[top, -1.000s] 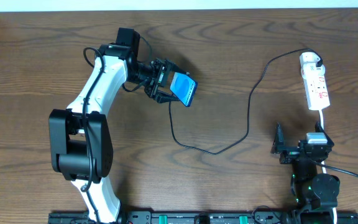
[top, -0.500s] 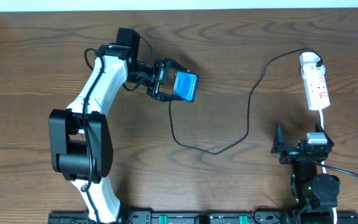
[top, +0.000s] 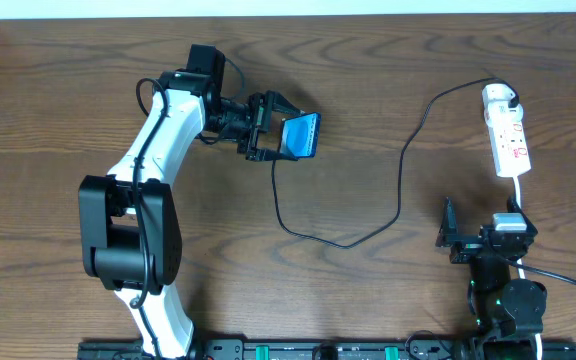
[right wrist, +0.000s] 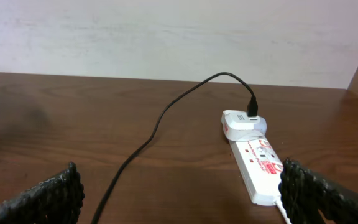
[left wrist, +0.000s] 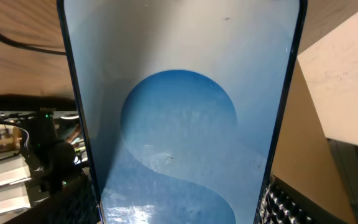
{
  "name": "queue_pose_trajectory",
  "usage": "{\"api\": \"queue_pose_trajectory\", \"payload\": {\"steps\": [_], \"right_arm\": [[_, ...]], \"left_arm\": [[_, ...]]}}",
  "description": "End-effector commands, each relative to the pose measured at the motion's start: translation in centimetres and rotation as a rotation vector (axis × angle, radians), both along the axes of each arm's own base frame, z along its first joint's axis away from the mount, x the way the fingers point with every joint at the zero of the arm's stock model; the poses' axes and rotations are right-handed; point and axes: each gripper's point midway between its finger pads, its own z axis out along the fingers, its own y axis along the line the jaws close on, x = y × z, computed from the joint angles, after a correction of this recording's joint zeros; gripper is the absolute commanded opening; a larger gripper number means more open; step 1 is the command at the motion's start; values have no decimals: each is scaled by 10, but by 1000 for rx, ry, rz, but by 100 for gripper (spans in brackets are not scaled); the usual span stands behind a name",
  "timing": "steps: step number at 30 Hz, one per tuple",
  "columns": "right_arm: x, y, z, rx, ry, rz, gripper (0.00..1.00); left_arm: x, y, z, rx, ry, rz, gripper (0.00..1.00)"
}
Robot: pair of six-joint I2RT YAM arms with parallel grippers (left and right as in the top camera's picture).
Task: Plug charger to phone and switch on socket
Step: 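Lift the phone with the left gripper and tilt it toward the cable, then hold the phone raised with the left gripper, bottom edge facing right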
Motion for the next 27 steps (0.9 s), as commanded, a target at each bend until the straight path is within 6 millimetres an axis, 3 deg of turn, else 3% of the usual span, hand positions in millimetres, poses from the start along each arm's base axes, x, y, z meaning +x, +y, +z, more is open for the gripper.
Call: {"api": "queue_pose_trajectory", "payload": {"steps": [1, 27], "right_arm": [[0, 1, 0, -12, -2, 4, 99], [0, 1, 0, -12, -2, 4, 99]], "left_arm": [[-2, -3, 19, -49, 19, 10, 64], [-2, -3, 19, -42, 117, 54, 64]]}}
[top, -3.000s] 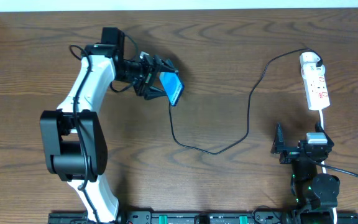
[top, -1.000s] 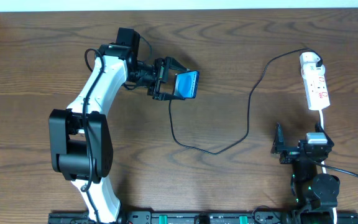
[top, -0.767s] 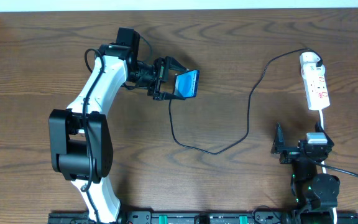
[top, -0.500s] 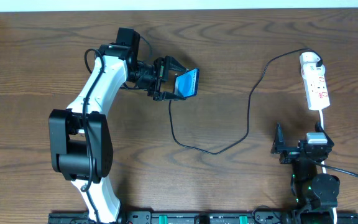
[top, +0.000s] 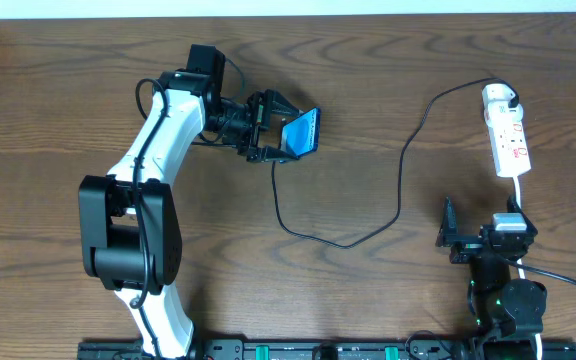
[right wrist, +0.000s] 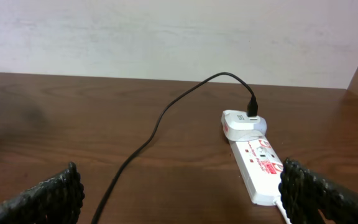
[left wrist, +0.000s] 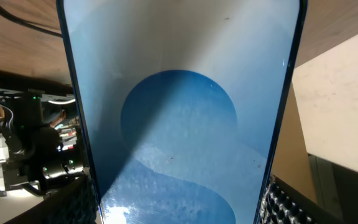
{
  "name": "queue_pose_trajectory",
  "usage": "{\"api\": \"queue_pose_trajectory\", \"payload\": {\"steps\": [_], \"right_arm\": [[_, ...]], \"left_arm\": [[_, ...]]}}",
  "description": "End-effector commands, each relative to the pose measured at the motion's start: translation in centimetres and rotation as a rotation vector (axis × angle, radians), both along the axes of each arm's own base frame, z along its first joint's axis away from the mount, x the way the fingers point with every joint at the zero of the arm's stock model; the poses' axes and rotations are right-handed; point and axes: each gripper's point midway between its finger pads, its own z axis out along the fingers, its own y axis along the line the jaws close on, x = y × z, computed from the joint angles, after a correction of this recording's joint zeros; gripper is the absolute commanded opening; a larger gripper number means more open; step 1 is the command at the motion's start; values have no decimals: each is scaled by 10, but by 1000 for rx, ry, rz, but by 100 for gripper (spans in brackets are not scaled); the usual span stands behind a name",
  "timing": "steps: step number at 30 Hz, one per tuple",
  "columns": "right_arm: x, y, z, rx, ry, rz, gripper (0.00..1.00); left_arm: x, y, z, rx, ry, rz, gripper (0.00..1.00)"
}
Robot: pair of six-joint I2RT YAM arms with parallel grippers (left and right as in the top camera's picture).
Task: Plug charger to phone and switch on socket
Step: 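Hold the phone raised with the left gripper, bottom edge facing right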
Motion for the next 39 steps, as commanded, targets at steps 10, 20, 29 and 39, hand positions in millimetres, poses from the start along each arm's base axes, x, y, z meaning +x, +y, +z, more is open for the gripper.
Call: {"api": "queue_pose_trajectory", "payload": {"steps": [10, 20, 29, 39], "right_arm": [[0, 1, 0, -12, -2, 4, 99], [0, 1, 0, -12, -2, 4, 99], [0, 1, 0, -12, -2, 4, 99], [0, 1, 0, -12, -2, 4, 99]], "left_arm": [[-2, -3, 19, -48, -11, -3, 64], [-2, -3, 19, -48, 2, 3, 64], [-2, -3, 19, -48, 2, 3, 64], [-2, -3, 19, -47, 1, 3, 64]]}}
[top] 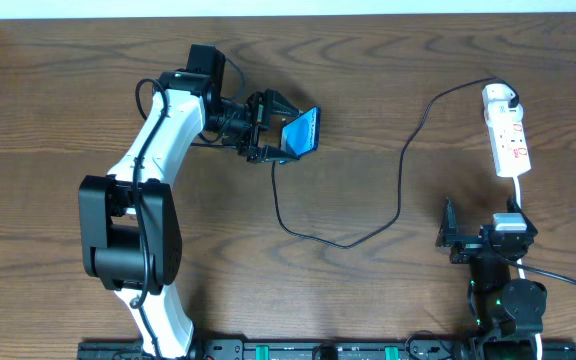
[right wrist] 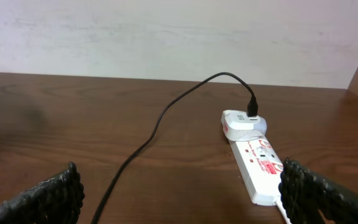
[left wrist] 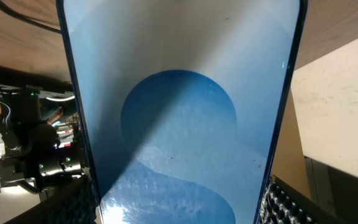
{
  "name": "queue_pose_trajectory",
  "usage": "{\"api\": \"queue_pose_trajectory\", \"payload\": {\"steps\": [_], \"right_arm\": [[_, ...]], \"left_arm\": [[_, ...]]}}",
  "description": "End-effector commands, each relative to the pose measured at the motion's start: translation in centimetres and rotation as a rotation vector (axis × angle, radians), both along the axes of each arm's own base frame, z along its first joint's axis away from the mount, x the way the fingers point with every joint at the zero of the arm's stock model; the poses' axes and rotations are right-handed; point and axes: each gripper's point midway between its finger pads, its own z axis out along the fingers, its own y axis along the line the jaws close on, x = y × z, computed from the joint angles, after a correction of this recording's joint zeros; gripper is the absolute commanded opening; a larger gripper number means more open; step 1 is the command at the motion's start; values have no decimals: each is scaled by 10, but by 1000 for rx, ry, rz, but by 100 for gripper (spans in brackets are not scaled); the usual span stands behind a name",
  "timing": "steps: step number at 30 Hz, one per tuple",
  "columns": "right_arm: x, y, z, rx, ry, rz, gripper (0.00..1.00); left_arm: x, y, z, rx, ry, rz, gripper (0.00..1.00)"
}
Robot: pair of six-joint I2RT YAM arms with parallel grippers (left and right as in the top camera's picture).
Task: Plug charger to phone and switch on socket
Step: 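Hold the phone raised with the left gripper, bottom edge facing right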
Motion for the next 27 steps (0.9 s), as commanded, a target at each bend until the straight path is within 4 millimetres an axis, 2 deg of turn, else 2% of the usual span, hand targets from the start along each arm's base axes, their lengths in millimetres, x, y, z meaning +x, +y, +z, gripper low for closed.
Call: {"api": "queue_pose_trajectory", "payload": {"steps": [1, 8, 19, 27], "right_arm": [[0, 1, 0, -12, -2, 4, 99], [0, 1, 0, -12, -2, 4, 99], [0, 1, 0, -12, -2, 4, 99], [0, 1, 0, -12, -2, 4, 99]], "left_arm": [[-2, -3, 19, -48, -20, -7, 64], [-7, -11, 17, -37, -22, -28, 64], [-11, -18, -8, 126, -49, -51, 64], [-11, -18, -9, 135, -52, -50, 64]]}}
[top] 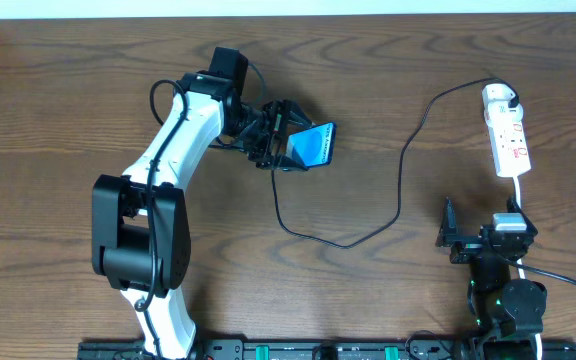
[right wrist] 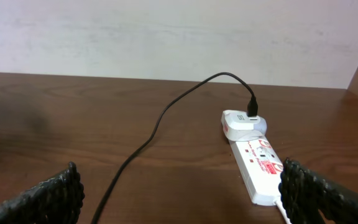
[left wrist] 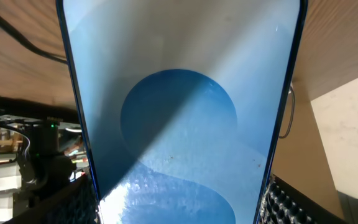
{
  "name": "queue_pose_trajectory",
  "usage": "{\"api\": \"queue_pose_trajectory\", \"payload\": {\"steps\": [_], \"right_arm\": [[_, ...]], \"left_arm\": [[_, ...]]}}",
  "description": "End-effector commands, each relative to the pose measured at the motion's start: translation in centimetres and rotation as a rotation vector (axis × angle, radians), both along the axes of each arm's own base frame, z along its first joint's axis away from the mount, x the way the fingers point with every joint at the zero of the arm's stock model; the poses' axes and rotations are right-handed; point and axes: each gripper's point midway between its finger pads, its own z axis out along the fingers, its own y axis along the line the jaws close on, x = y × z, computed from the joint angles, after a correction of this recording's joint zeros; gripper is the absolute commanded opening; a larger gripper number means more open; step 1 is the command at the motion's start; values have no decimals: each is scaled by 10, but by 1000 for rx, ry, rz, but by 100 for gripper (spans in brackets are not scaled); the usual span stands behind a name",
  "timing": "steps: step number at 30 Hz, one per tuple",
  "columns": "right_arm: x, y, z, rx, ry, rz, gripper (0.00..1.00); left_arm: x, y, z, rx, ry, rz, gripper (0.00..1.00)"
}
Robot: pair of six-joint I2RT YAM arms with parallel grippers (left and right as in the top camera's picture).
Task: Plug charger to phone and switch on socket
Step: 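Hold the phone raised with the left gripper, bottom edge facing right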
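Note:
My left gripper [top: 290, 148] is shut on a blue phone [top: 314, 146], held tilted above the table's back middle. The phone's screen [left wrist: 179, 118] fills the left wrist view, with a ribbed finger [left wrist: 289, 202] at its lower right edge. A white power strip [top: 508, 142] lies at the back right, with a white charger [right wrist: 243, 122] plugged into its far end. The black cable [top: 400, 190] loops from the charger across the table and ends below the left gripper; its plug is hidden. My right gripper [top: 487, 240] stands open near the front right, facing the strip [right wrist: 260, 165].
The table [top: 58, 250] is dark brown wood. A white wall [right wrist: 166, 31] rises behind its far edge. A white cord [top: 517, 190] runs from the strip toward the right arm's base. A black rail [top: 298, 350] lines the front edge.
My left arm has moved to the right with the phone still in its grip. The phone now sits farther right over the table. The right arm, cable and strip have not moved.
My left gripper held the blue phone above the back middle at the oldest moment. The phone was then tilted a little and stayed there. Now it has shifted right. The right gripper has stayed open near the strip throughout.

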Motion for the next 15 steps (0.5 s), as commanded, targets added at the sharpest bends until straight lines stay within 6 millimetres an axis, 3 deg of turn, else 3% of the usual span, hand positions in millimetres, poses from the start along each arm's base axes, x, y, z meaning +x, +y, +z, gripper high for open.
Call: {"api": "queue_pose_trajectory", "payload": {"steps": [1, 15], "right_arm": [[0, 1, 0, -12, -2, 4, 99], [0, 1, 2, -11, -11, 4, 99]], "left_arm": [[0, -1, 13, -14, -25, 1, 64], [0, -1, 13, -15, -50, -15, 63]]}}
